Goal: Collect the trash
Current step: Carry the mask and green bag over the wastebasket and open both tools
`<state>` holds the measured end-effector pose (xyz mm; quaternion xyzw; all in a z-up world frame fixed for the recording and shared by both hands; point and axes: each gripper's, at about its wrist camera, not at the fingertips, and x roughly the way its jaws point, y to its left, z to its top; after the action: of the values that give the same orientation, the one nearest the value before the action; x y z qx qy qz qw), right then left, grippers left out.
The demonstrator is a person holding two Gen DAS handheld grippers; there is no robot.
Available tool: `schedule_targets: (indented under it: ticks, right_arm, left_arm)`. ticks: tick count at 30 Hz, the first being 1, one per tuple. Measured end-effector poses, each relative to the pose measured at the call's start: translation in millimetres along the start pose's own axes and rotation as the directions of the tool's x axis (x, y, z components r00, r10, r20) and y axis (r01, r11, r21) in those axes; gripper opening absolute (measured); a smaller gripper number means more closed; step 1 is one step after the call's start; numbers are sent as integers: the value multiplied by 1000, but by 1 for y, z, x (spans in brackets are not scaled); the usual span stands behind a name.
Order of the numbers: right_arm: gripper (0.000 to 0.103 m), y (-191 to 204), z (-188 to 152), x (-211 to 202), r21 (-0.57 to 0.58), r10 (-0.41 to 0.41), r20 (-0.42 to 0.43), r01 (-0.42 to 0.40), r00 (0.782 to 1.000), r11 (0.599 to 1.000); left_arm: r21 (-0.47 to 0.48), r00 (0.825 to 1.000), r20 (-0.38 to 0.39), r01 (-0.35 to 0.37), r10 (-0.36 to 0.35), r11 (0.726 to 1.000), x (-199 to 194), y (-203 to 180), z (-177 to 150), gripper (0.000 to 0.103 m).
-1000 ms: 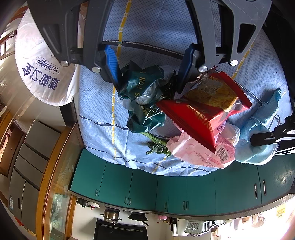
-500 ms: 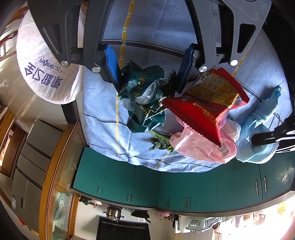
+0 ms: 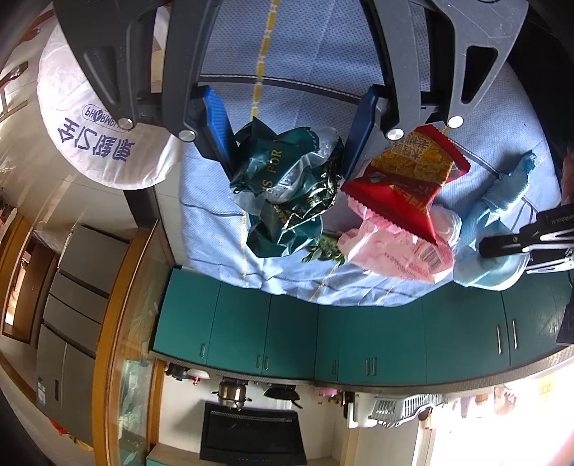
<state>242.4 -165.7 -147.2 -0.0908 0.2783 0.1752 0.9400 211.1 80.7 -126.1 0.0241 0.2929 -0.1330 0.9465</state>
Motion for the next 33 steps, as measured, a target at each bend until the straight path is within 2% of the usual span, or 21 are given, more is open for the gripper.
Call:
schedule_targets:
  ticks: [3, 7, 11, 13, 17, 19, 22, 25, 27, 29, 31, 33]
  right_arm:
    - [57, -9, 1, -10, 6, -42, 34, 42, 999, 999]
    - [57, -37, -2, -28, 70, -123, 67, 119, 990, 990]
    - [57, -79, -13, -50, 168, -236, 64, 223, 970, 960]
    - [57, -97, -20, -57, 214, -287, 40, 272, 957, 938]
    - [57, -137, -44, -52, 316, -375, -131, 397, 918, 862]
    - [57, -146, -51, -51, 336, -388, -167, 423, 906, 842]
    - [57, -148, -55, -51, 348, -389, -177, 427, 904, 835]
    - [57, -155, -61, -40, 347, -392, -241, 456, 888, 819]
    - [57, -161, -66, -32, 356, -388, -287, 474, 876, 806]
    - [57, -165, -69, -27, 363, -378, -312, 477, 872, 801]
    - [60, -166, -71, -22, 363, -378, -329, 485, 865, 796]
    - [64, -168, -70, -20, 364, -375, -334, 485, 865, 795]
  left_arm:
    - [9, 1000, 0, -18, 18, 1000, 4, -10, 7, 29]
    - [53, 999, 42, -11, 9, 999, 6, -36, 31, 29]
    - [119, 997, 46, 49, -54, 992, 21, -78, 60, 29]
    - [154, 995, 39, 83, -90, 985, 31, -103, 72, 29]
    - [179, 979, 0, 200, -203, 963, 61, -156, 91, 29]
    - [175, 968, -24, 251, -251, 952, 77, -178, 95, 29]
    - [133, 938, -74, 345, -338, 929, 104, -207, 96, 29]
    - [100, 915, -113, 399, -388, 911, 131, -232, 94, 29]
    - [81, 906, -140, 413, -399, 907, 146, -248, 92, 31]
    - [57, 902, -160, 414, -401, 908, 157, -258, 90, 37]
    - [41, 900, -170, 413, -401, 910, 164, -261, 88, 54]
    - [38, 902, -174, 406, -394, 913, 168, -265, 86, 58]
